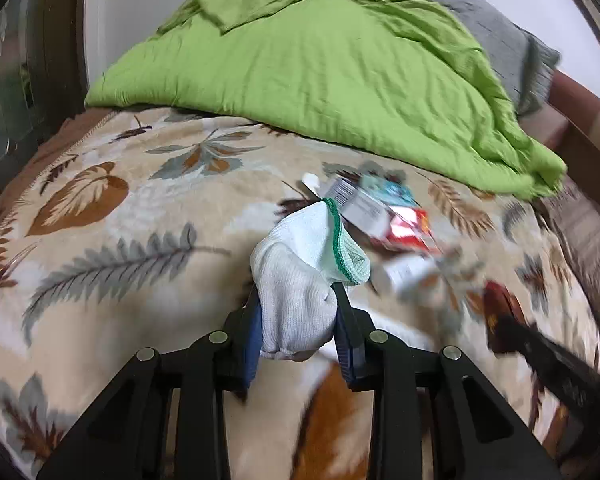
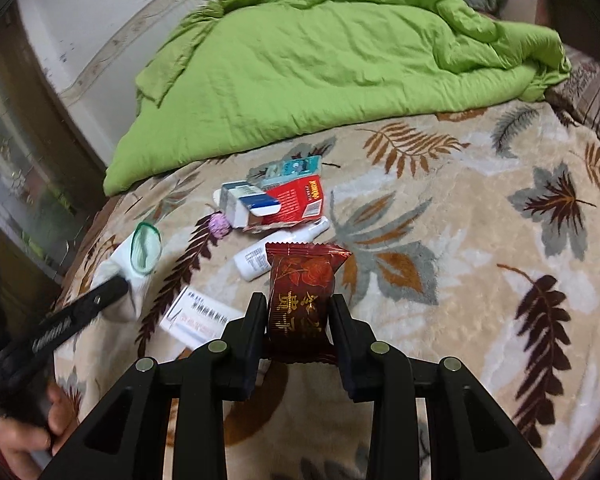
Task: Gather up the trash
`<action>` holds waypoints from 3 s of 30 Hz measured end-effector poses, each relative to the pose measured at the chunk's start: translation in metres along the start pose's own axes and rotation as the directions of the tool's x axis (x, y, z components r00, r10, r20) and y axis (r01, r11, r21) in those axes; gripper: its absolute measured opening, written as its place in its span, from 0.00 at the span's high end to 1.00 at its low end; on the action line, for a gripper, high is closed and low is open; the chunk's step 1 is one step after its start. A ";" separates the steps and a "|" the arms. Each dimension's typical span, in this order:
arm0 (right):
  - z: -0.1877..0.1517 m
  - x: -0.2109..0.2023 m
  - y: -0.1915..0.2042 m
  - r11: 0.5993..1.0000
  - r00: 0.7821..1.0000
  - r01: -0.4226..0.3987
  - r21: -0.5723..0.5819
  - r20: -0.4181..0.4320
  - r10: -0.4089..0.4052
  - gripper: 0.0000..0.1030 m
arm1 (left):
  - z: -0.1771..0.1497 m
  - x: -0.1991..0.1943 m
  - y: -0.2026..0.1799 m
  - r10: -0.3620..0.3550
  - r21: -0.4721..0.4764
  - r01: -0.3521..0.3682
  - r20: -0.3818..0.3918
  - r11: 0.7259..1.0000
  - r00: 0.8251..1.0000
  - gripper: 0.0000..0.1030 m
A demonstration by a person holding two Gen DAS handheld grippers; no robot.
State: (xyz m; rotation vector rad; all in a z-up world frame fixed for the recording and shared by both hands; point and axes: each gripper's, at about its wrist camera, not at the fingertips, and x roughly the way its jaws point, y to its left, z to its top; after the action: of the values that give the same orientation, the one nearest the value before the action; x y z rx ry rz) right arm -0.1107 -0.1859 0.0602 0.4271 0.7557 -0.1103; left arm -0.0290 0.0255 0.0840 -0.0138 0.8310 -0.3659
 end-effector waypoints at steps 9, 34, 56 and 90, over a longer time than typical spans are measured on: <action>-0.042 -0.030 0.015 0.997 1.000 -0.010 -0.077 -0.016 0.009 0.66 | -0.064 -0.063 -0.019 0.038 0.035 -0.041 0.097 0.999 0.995 0.71; -0.056 -0.038 0.023 0.991 1.000 0.003 -0.132 0.010 -0.001 0.66 | -0.080 -0.054 -0.024 0.120 0.076 -0.131 0.131 0.989 0.984 0.70; -0.055 -0.039 0.024 0.991 1.000 0.007 -0.136 0.018 -0.005 0.66 | -0.079 -0.057 -0.026 0.117 0.087 -0.130 0.142 0.988 0.983 0.70; -0.056 -0.040 0.024 0.990 1.000 0.007 -0.139 0.021 -0.004 0.66 | -0.081 -0.059 -0.028 0.118 0.087 -0.131 0.147 0.987 0.982 0.70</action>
State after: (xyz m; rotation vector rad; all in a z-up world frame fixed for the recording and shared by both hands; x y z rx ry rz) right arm -0.1697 -0.1436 0.0594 0.2904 0.7393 -0.0666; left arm -0.1321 0.0289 0.0759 0.1013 0.6697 -0.2832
